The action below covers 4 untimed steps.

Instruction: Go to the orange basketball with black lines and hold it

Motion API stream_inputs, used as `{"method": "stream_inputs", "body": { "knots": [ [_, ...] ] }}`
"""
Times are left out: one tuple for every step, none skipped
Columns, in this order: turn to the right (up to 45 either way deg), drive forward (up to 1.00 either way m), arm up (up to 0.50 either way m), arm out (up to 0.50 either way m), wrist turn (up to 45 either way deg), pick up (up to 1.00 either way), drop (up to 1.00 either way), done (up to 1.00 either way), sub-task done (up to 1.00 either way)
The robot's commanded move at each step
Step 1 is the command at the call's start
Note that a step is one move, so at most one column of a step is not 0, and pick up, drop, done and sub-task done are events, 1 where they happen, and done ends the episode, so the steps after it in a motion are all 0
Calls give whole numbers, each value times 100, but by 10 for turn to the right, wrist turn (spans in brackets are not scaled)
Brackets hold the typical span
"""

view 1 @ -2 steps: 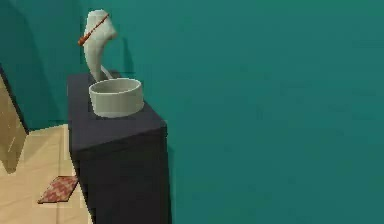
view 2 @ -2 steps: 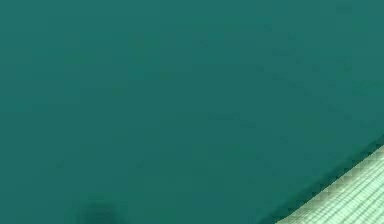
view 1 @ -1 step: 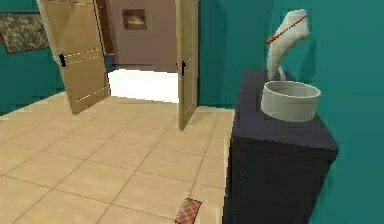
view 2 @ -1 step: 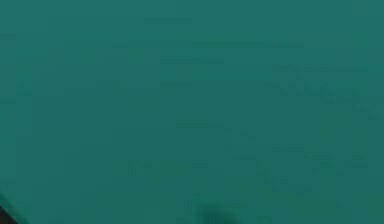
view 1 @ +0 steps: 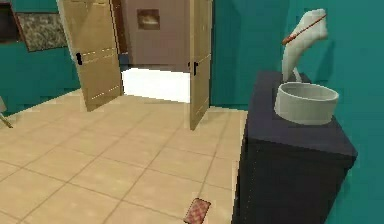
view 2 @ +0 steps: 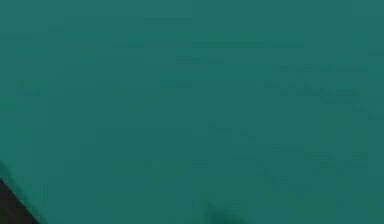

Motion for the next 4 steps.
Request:
{"method": "stream_inputs", "body": {
  "knots": [
    [0,15,0,0,0,0,0,0,0],
    [-450,0,0,0,0,0,0,0,0],
    [-270,0,0,0,0,0,0,0,0],
    [0,100,0,0,0,0,0,0,0]
  ]
}}
